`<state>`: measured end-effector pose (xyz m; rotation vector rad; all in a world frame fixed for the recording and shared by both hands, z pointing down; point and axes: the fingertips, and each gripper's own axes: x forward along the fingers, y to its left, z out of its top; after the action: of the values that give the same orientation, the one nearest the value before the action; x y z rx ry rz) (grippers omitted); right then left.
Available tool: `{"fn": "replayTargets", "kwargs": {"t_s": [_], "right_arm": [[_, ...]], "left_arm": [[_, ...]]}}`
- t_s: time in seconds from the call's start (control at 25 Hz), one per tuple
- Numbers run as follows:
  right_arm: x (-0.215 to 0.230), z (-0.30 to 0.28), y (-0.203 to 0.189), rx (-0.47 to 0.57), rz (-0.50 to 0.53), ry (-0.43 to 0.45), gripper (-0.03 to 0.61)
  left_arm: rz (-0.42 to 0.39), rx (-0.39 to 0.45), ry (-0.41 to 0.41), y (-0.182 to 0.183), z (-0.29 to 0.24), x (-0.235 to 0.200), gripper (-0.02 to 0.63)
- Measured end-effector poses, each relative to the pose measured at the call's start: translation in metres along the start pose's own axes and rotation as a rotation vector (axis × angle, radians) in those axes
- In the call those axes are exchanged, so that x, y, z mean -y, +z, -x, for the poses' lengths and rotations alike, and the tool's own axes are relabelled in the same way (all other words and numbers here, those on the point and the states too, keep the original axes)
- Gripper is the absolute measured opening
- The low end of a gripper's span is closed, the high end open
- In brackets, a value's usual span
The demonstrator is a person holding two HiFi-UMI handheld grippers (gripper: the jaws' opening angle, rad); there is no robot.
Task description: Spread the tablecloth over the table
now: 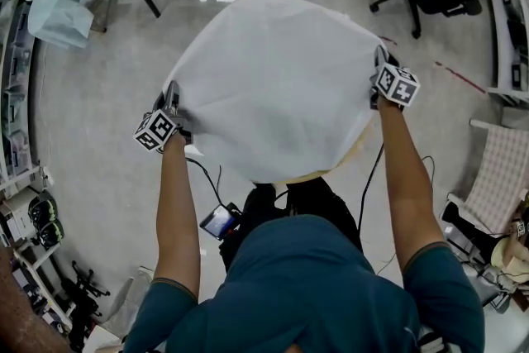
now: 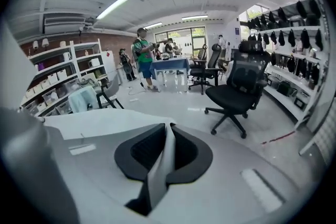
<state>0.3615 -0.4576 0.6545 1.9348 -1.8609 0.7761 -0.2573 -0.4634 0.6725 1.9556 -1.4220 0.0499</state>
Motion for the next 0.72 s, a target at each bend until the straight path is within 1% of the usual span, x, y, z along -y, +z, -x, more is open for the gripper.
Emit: {"fn": "replayTargets", "kwargs": {"t_s": [0.08,0.2,0.28,0.44,0.52,0.6,0.68,0.72], "right_arm": [[0.010,0.003,-0.019,-0.029,0.006,-0.024,0.020],[0.017,0.009,-0.029,-0.036,0.024,-0.037,0.020],[0.020,0.010,-0.034,-0.044,0.024,-0.027,0.020],[0.026,0.016,-0.046,-0.032,0.009,0.029,0.031],[0.030,0.021,-0.053,-0.024,-0.002,0.050,0.038],[0.034,0.026,-0.060,-0.025,-0.012,0.051,0.046],[0.038,0.030,-0.069,-0.030,-0.010,0.038,0.052],[0.040,0.031,-0.072,-0.029,0.003,0.019,0.059]], "left_arm": [[0.004,-0.025,0.030,-0.018,0.006,-0.008,0.012],[0.016,-0.039,0.054,-0.036,0.013,-0.013,0.015],[0.015,-0.047,0.072,-0.044,0.017,-0.016,0.019],[0.017,-0.077,0.102,-0.065,0.025,-0.024,0.047],[0.018,-0.079,0.119,-0.074,0.031,-0.025,0.069],[0.000,-0.084,0.148,-0.083,0.038,-0.026,0.098],[-0.024,-0.101,0.183,-0.093,0.045,-0.029,0.132],[-0.036,-0.112,0.200,-0.099,0.048,-0.031,0.155]]}}
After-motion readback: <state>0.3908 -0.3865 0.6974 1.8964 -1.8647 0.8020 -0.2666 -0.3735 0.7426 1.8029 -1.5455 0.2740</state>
